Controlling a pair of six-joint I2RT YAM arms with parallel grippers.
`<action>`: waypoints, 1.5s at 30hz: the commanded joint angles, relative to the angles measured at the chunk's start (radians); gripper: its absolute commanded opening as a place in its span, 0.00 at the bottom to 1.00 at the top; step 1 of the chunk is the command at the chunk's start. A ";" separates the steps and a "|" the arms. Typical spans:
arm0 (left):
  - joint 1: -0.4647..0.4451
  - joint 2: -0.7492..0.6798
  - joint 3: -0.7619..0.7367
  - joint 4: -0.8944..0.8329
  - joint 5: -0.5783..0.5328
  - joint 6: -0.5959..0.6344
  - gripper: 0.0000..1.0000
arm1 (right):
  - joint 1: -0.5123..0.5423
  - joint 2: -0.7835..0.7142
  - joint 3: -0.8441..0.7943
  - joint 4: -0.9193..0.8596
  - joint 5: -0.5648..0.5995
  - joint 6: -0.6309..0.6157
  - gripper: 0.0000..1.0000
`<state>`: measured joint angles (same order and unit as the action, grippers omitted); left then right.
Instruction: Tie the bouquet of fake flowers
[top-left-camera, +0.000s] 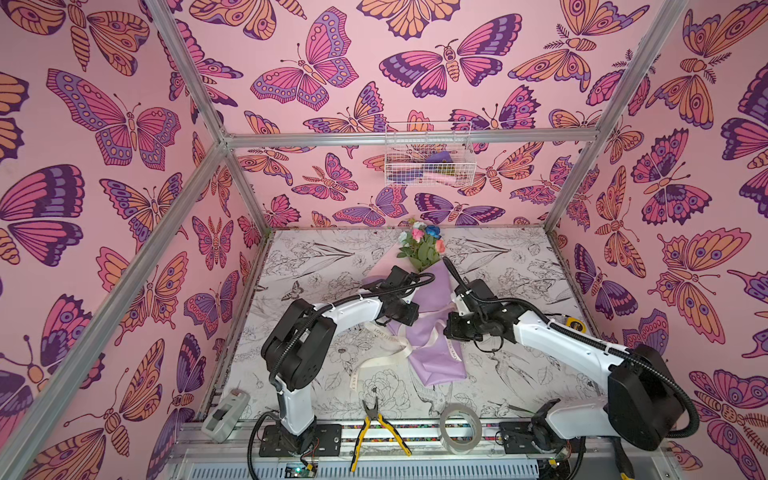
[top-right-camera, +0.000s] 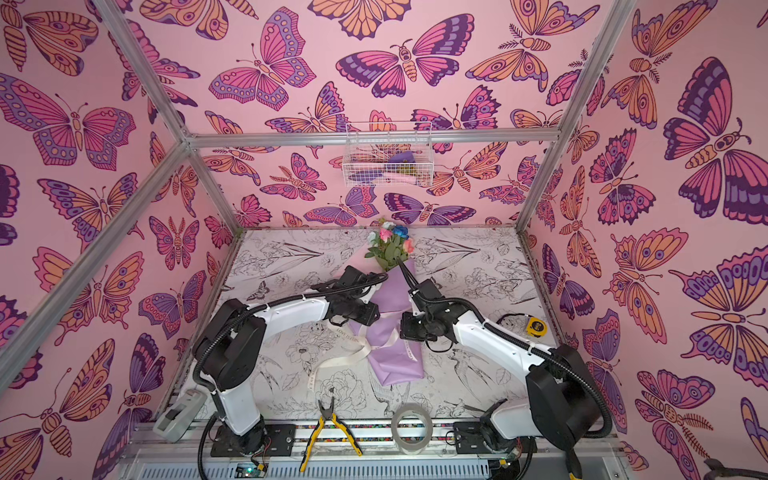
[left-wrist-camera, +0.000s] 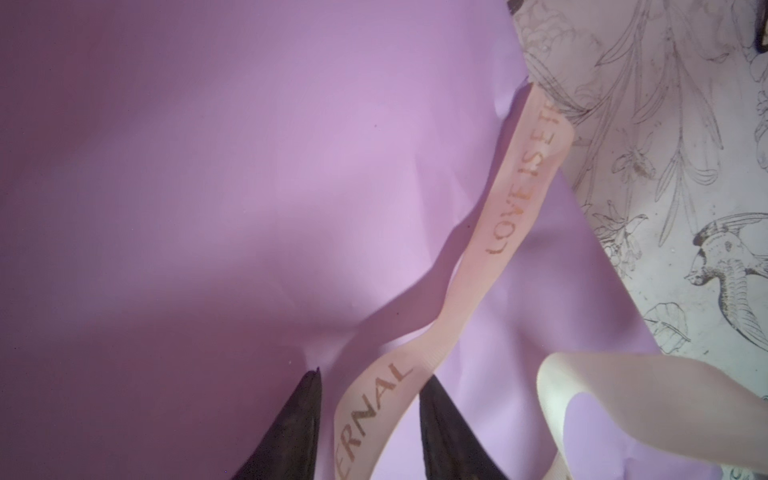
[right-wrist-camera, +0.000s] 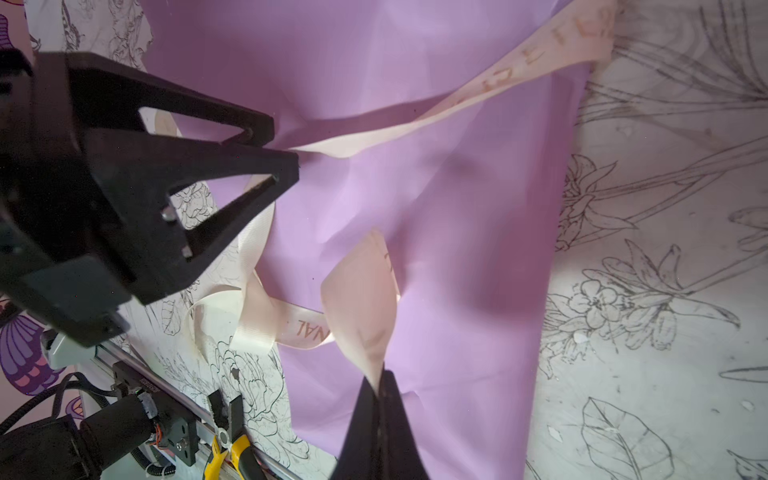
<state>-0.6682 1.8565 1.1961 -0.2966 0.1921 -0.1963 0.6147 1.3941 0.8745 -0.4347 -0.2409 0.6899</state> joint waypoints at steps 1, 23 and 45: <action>-0.008 0.025 0.021 -0.034 0.004 0.001 0.22 | -0.010 0.026 -0.020 0.033 -0.021 0.026 0.00; -0.034 -0.106 -0.018 0.032 0.137 -0.102 0.00 | -0.049 0.259 0.036 0.263 -0.015 0.103 0.00; -0.061 -0.094 -0.061 0.110 0.220 -0.170 0.00 | -0.048 0.093 -0.081 0.389 0.184 0.143 0.40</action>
<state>-0.7212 1.7542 1.1545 -0.2184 0.3756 -0.3504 0.5755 1.5742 0.8127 0.0242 -0.1078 0.8425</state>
